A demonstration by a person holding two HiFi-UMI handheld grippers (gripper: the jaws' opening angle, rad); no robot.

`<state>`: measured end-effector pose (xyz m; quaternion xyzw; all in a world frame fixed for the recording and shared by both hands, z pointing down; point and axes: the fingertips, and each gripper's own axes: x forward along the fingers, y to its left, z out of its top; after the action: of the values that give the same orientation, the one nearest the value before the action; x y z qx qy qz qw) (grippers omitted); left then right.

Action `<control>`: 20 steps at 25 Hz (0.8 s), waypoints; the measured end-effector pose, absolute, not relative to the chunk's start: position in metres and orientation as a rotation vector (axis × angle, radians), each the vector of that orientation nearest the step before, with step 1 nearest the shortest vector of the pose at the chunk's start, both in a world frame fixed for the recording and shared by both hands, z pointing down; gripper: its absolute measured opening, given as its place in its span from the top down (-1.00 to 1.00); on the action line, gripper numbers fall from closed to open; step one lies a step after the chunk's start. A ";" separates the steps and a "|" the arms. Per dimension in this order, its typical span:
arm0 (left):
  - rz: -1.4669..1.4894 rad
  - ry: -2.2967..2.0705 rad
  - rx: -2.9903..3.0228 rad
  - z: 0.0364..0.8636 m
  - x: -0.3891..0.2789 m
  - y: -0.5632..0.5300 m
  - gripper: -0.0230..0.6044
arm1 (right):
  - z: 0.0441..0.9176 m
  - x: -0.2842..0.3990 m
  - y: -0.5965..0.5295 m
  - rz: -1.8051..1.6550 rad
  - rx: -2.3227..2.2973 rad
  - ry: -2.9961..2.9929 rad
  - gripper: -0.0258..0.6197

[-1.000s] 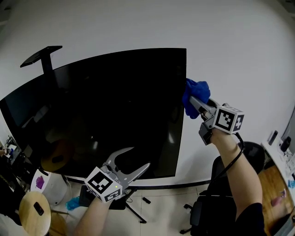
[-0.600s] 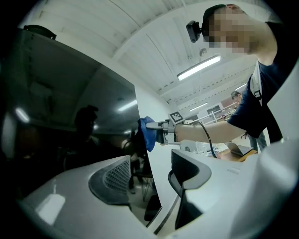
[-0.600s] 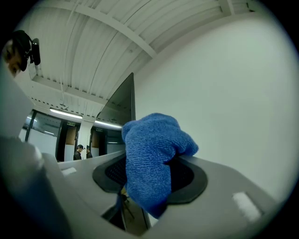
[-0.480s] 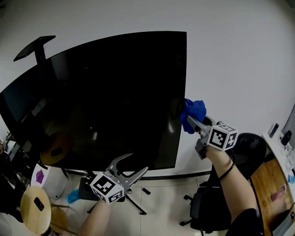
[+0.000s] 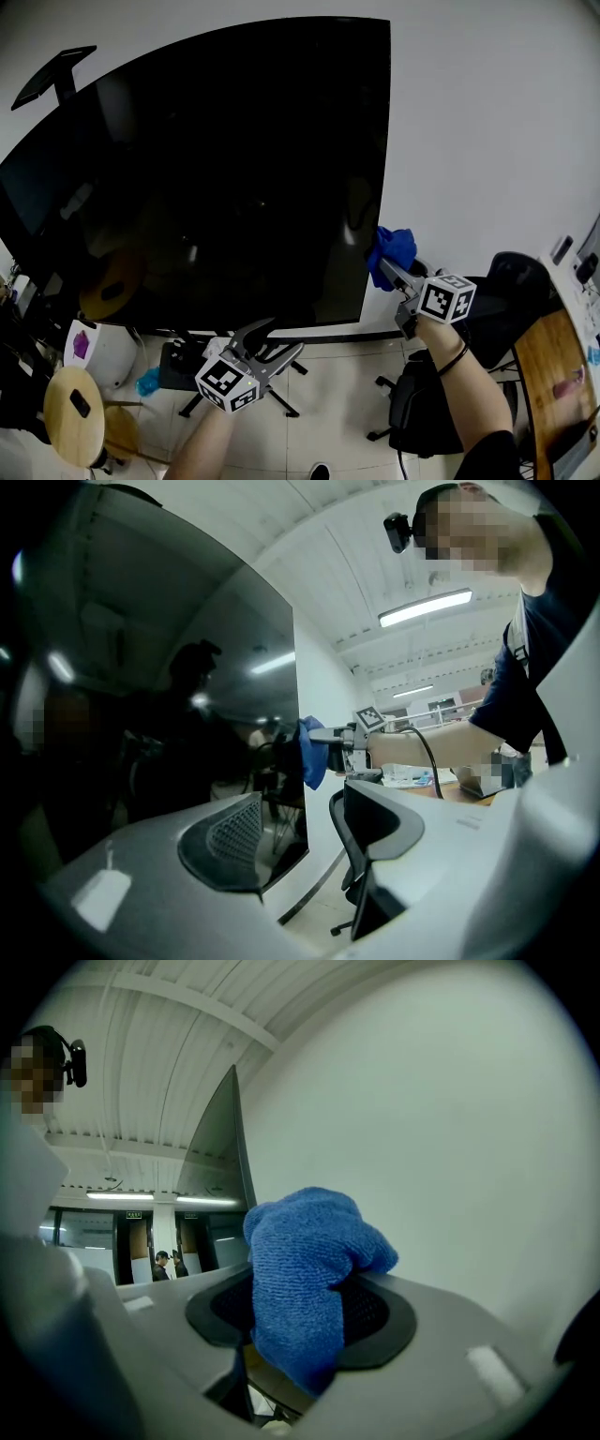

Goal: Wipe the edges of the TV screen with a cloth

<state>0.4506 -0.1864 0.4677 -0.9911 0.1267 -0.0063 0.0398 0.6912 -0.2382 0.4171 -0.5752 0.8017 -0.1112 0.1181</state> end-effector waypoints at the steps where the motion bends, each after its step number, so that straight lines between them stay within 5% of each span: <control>1: -0.029 0.391 -3.047 0.474 0.451 -0.187 0.09 | 0.428 0.692 -0.239 -0.347 -1.685 2.346 0.23; 20: -0.189 0.430 -3.175 0.567 0.450 -0.198 0.09 | 0.646 0.695 -0.243 -0.803 -1.807 2.304 0.23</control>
<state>0.4500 -0.1979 0.5668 -0.9887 0.1339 -0.0587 -0.0337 0.6952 -0.2426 0.6455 -0.5943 0.7578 -0.2641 0.0527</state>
